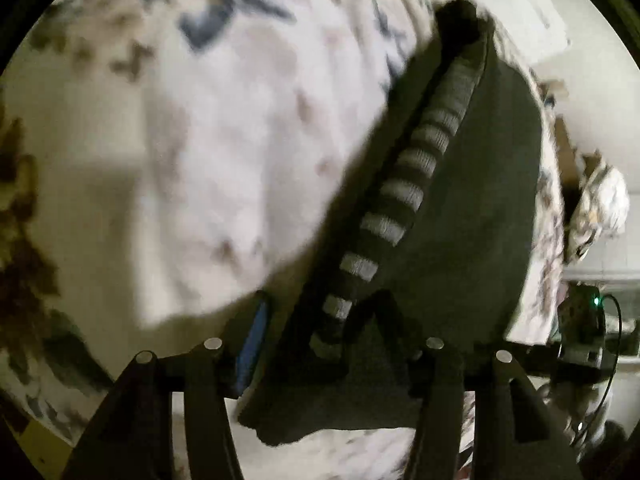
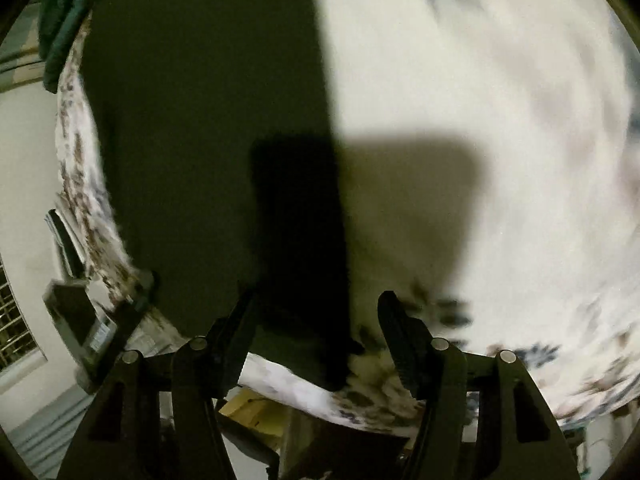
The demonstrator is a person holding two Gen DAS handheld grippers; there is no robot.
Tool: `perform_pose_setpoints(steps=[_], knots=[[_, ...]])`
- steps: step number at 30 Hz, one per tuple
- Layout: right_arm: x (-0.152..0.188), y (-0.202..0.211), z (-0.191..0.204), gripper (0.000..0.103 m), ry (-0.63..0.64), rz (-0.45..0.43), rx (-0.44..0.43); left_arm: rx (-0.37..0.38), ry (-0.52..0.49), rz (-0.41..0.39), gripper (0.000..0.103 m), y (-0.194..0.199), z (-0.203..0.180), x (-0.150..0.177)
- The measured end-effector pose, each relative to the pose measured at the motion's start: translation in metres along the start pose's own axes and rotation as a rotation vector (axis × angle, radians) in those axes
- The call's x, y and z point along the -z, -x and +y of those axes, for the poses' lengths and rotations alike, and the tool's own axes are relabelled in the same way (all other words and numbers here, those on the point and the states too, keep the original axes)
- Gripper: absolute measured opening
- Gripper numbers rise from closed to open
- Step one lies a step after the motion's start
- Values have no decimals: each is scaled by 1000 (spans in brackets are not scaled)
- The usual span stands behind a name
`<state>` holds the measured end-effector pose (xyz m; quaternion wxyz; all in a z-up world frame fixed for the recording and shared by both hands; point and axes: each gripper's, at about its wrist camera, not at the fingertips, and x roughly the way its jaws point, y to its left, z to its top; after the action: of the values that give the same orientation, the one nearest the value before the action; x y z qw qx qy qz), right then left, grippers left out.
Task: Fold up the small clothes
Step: 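Smooth the folded sweater side flat with the right gripper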
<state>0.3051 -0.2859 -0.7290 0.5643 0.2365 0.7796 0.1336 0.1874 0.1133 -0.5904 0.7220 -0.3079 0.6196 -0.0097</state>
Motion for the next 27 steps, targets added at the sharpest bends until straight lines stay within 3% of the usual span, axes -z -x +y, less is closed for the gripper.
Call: perform_pose_setpoints(steps=[4,6,7,8,10,11,12,20,24,27], knots=[[24,-22,-16,67,-77,-57,-159,-25,-59,-7,51,-5,-9,6],[28,-26,-13,72,-71,-89,-191,-27,-90,-31,45,-1,-12,11],[30,-28,-10,72,-66,-107,-195,-29,-96,-39,19,-1,-15,12],[32,-30,-6,72,-58,-128,-198,-30,-100,-41,9,-1,-16,13],[38,-31,0,50,-32,-148,-169,-13,-97,-52,8,6,-19,18],[41,-32,1,17,-26,-141,-159,-11,-100,-57,8,9,-21,19],[42,-30,3,11,-32,-144,-170,-12,-107,-66,8,15,-23,23],[82,34,-7,8,-77,-222,-94,55,-93,-83,6,40,-54,52],[76,71,-21,8,-83,-234,-46,102,-64,-13,6,23,-54,63],[62,64,-27,10,-53,-168,12,53,-77,40,10,6,-53,59]])
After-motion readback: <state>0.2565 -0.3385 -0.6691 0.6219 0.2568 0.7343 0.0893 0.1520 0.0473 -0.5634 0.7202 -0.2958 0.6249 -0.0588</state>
